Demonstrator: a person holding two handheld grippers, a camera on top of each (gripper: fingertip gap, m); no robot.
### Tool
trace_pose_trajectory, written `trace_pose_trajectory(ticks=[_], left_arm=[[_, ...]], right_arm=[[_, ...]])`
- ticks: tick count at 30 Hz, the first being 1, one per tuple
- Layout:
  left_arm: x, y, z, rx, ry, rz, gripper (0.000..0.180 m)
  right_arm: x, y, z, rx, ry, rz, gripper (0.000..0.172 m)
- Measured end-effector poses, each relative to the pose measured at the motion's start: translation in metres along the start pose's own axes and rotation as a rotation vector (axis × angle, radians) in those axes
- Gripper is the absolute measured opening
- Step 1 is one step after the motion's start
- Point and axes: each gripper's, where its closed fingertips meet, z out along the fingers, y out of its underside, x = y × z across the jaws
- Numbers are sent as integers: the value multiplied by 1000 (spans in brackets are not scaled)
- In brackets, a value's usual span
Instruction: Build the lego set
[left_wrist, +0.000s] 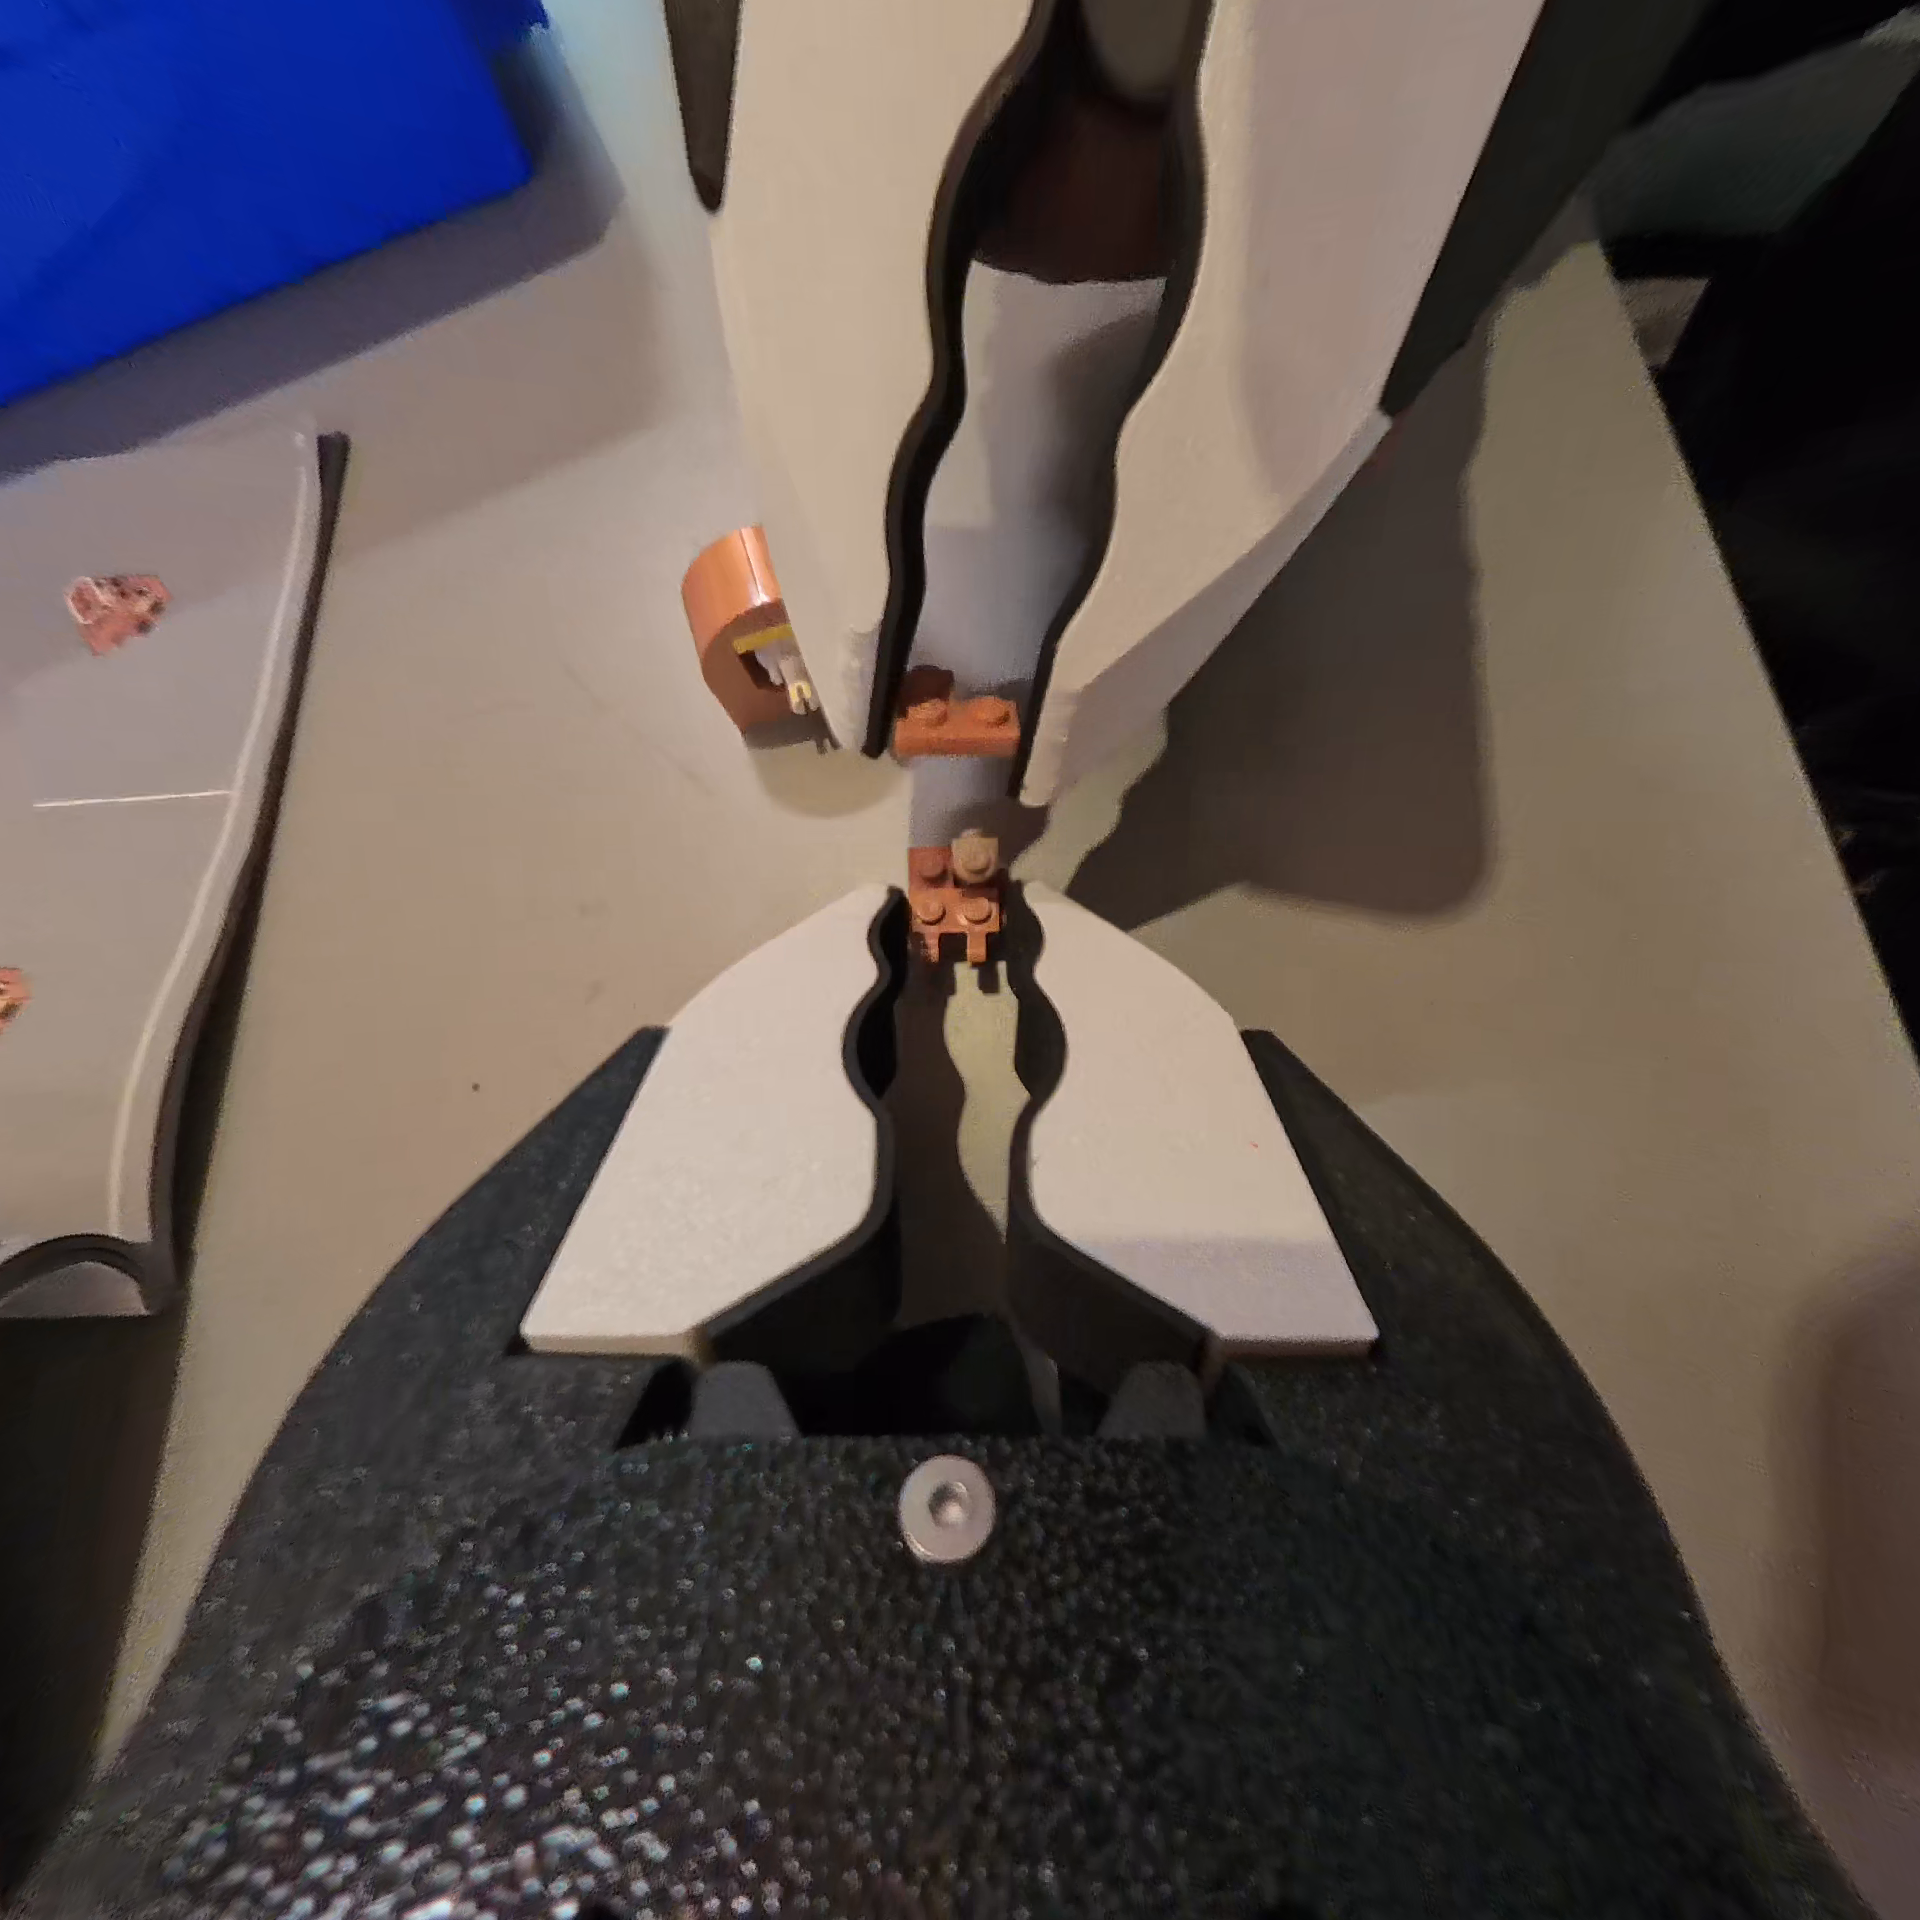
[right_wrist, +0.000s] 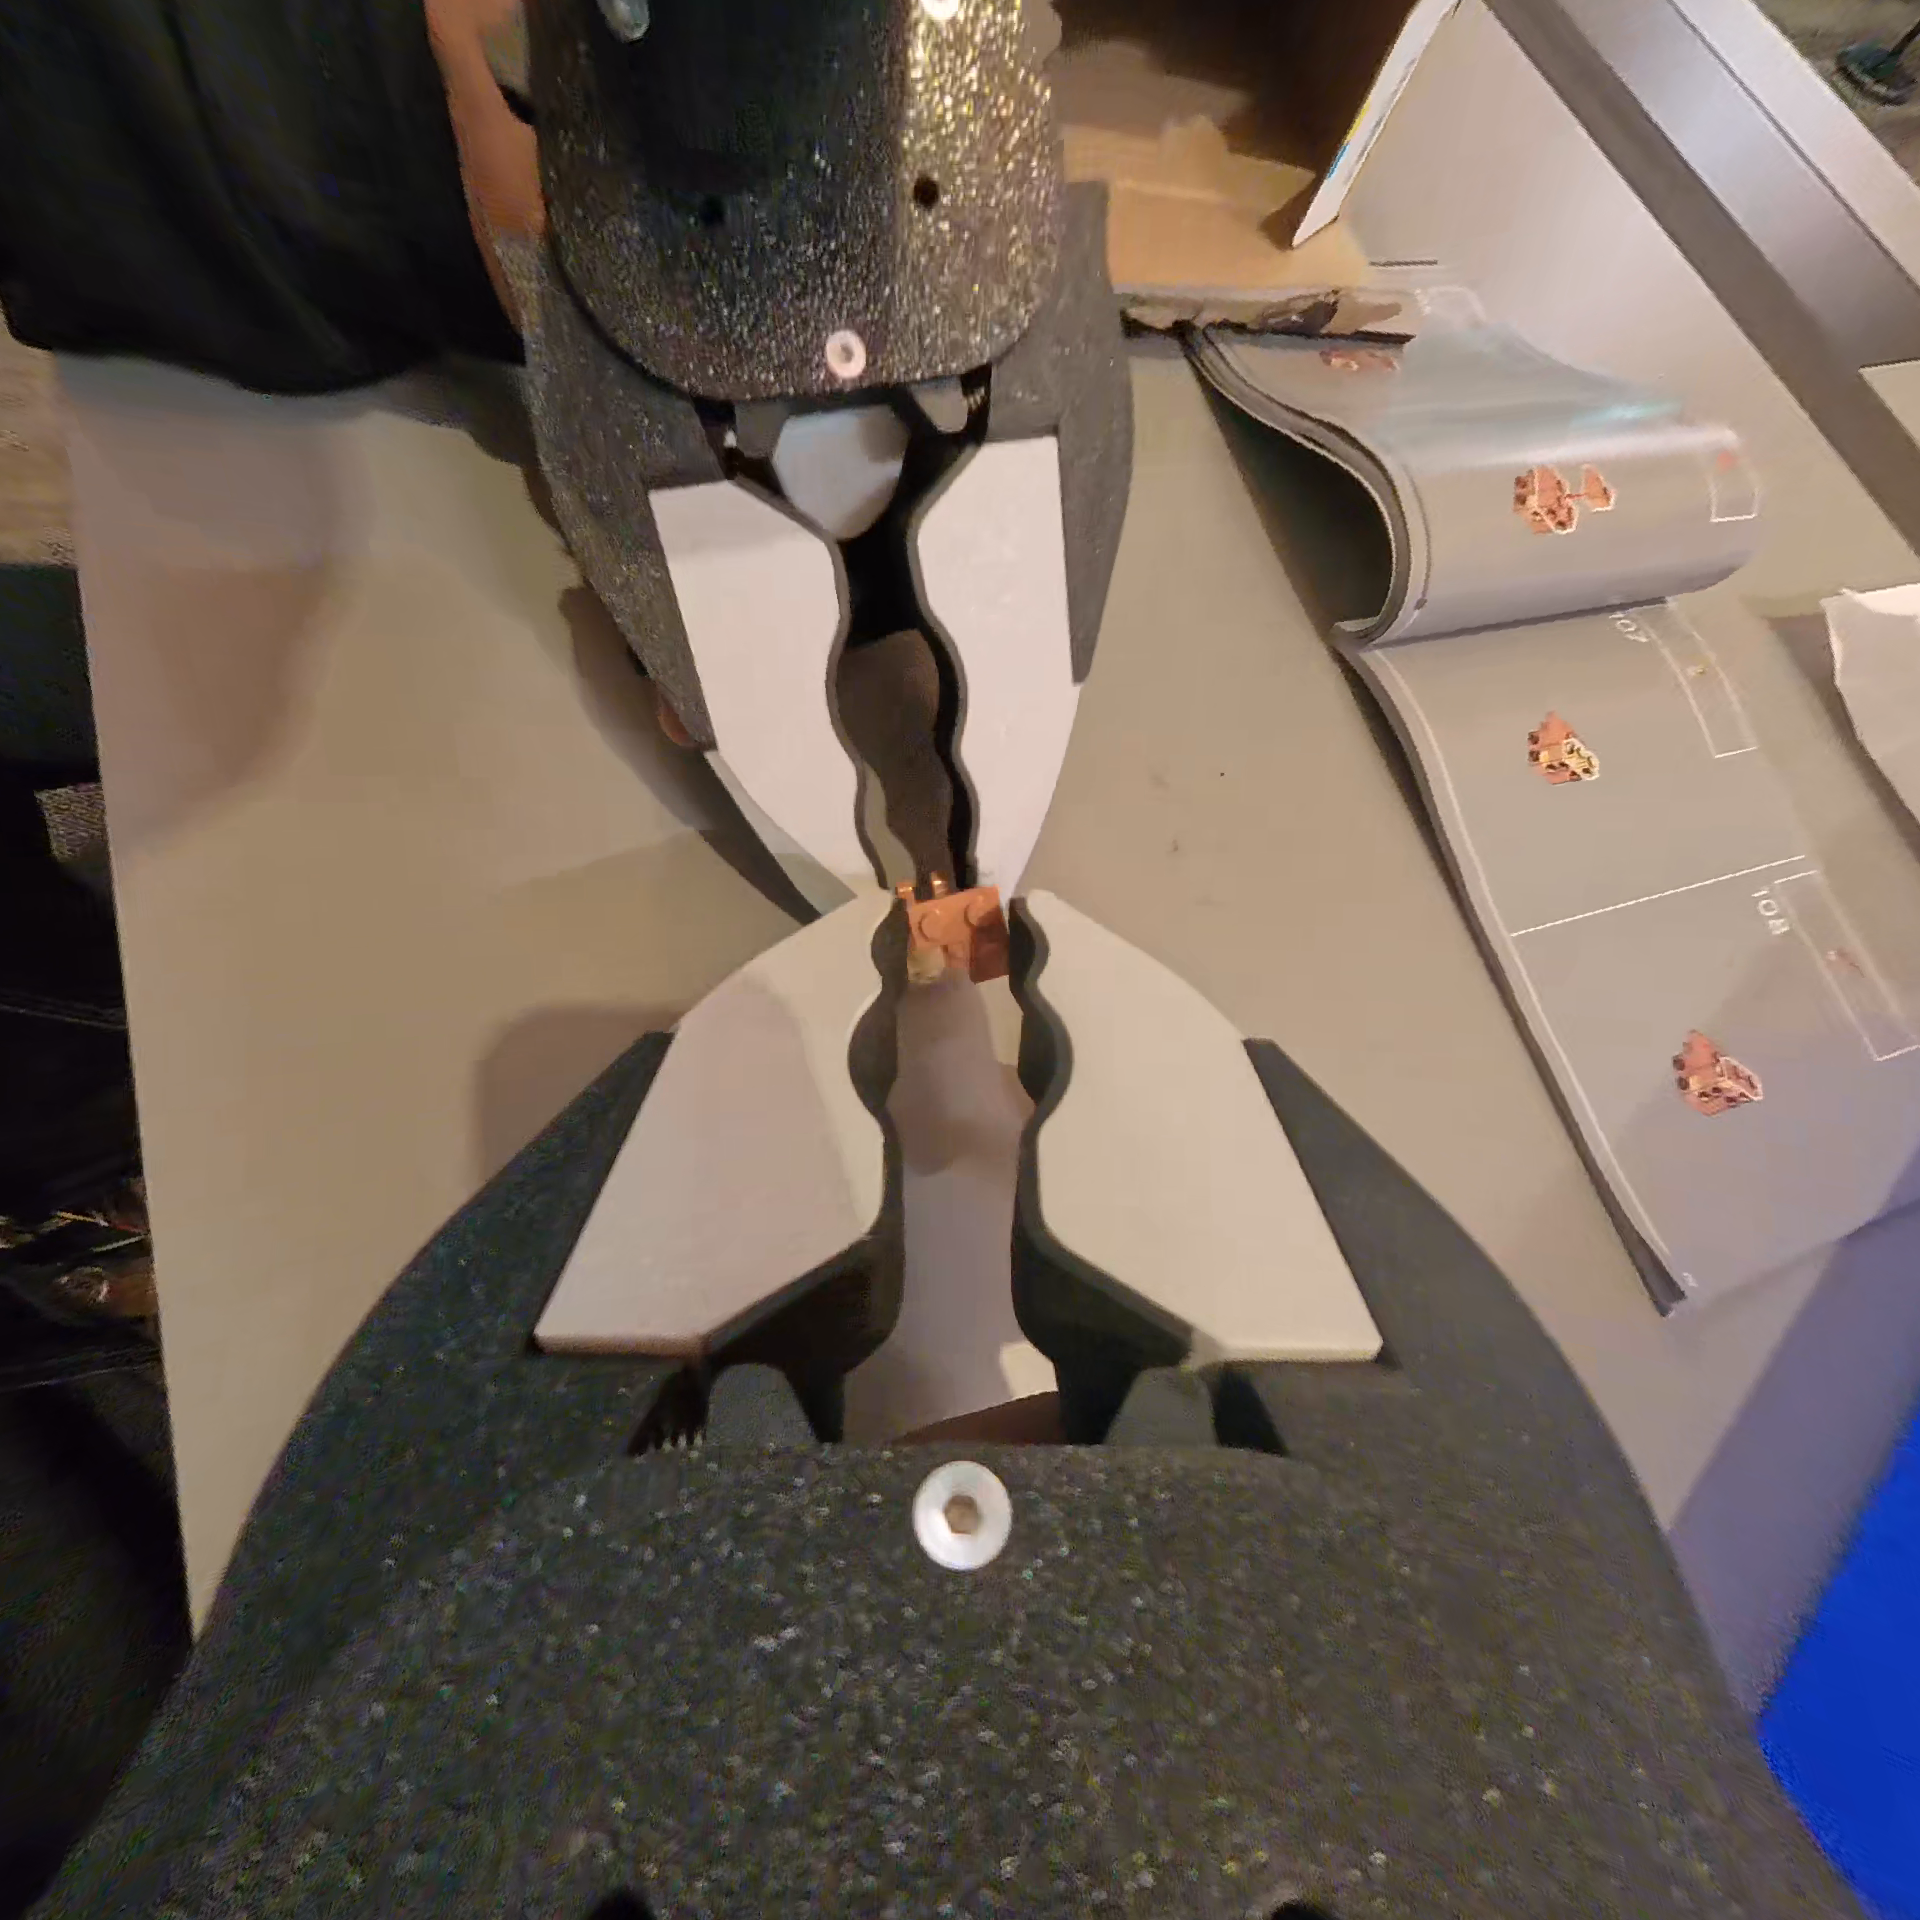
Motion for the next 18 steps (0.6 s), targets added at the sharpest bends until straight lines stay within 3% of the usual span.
trace_pose_trajectory(ticks=[4, 8, 18], left_arm=[[5, 1, 1, -11, 34, -27, 18], [5, 4, -1, -15, 36, -30, 31], [8, 10, -3, -47, 66, -77, 22]], right_arm=[[0, 3, -2, -4, 11, -11, 18], [1, 7, -3, -11, 22, -12, 18], [0, 12, -5, -13, 31, -12, 18]])
